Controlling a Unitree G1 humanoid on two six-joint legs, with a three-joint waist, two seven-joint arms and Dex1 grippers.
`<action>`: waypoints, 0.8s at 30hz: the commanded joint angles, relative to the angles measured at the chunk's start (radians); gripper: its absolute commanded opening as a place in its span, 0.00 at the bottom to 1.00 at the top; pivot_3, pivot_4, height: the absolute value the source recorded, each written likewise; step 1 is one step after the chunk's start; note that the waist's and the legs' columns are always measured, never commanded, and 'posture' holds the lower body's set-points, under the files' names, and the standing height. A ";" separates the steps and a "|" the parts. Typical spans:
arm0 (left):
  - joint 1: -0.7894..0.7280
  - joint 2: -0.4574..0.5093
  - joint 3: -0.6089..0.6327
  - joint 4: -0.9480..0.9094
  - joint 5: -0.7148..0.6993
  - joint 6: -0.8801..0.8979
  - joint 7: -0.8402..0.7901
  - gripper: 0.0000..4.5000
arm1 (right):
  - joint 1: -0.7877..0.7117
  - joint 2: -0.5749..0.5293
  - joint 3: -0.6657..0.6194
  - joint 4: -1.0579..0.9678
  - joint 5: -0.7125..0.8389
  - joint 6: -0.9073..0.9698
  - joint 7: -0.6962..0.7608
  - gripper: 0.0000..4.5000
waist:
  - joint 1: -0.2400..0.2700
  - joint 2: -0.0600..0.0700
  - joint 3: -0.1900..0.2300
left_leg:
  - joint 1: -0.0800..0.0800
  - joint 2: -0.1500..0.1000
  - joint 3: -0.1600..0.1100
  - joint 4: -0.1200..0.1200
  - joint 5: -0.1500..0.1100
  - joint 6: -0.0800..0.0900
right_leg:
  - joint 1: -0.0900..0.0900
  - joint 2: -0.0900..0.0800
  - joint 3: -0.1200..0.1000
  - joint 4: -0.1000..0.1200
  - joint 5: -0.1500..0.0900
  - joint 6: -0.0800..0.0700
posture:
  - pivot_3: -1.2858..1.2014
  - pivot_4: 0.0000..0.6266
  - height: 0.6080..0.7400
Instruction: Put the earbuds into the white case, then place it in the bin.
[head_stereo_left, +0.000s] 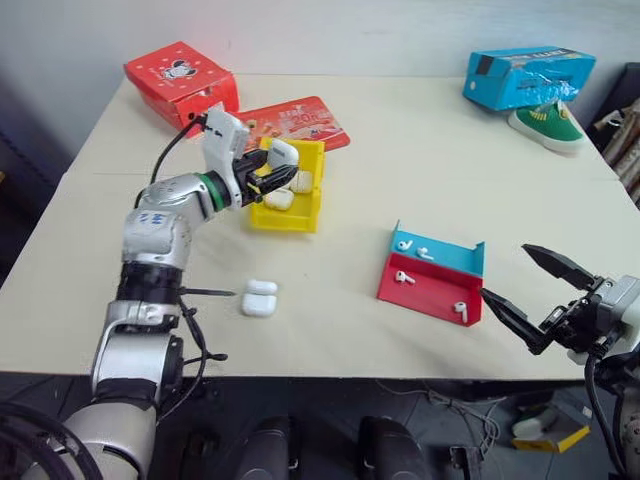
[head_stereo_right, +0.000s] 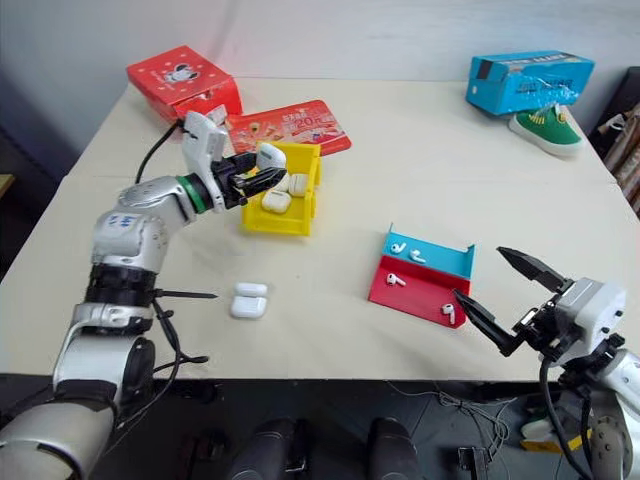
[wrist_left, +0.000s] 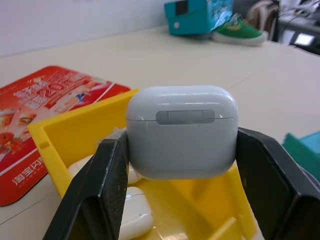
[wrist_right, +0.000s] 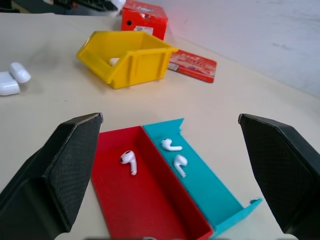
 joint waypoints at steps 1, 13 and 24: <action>-0.085 -0.005 -0.032 0.164 0.096 -0.067 0.044 0.62 | 0.004 -0.007 -0.015 -0.002 -0.005 -0.045 -0.014 1.00 | -0.002 0.000 0.000 | 0.000 0.000 0.001 0.000 0.000 0.000 | 0.000 0.000 0.000 0.000 0.000 0.000 | 0.52 0.24 1.00; 0.304 0.231 0.103 -0.274 -0.008 -0.223 -0.277 1.00 | -0.112 -0.160 0.003 0.109 -0.007 -0.031 0.051 1.00 | -0.033 -0.001 0.001 | 0.002 0.003 0.004 -0.001 -0.001 -0.001 | -0.003 0.000 0.005 0.002 0.000 0.000 | 0.52 0.24 1.00; 1.141 0.404 0.600 -0.609 -0.122 -0.369 -0.426 1.00 | -0.328 -0.420 0.123 0.619 -0.090 -0.254 0.473 1.00 | -0.039 -0.003 0.002 | 0.007 0.004 0.003 0.000 -0.006 0.002 | 0.003 -0.006 0.002 -0.004 -0.001 -0.002 | 0.52 0.24 1.00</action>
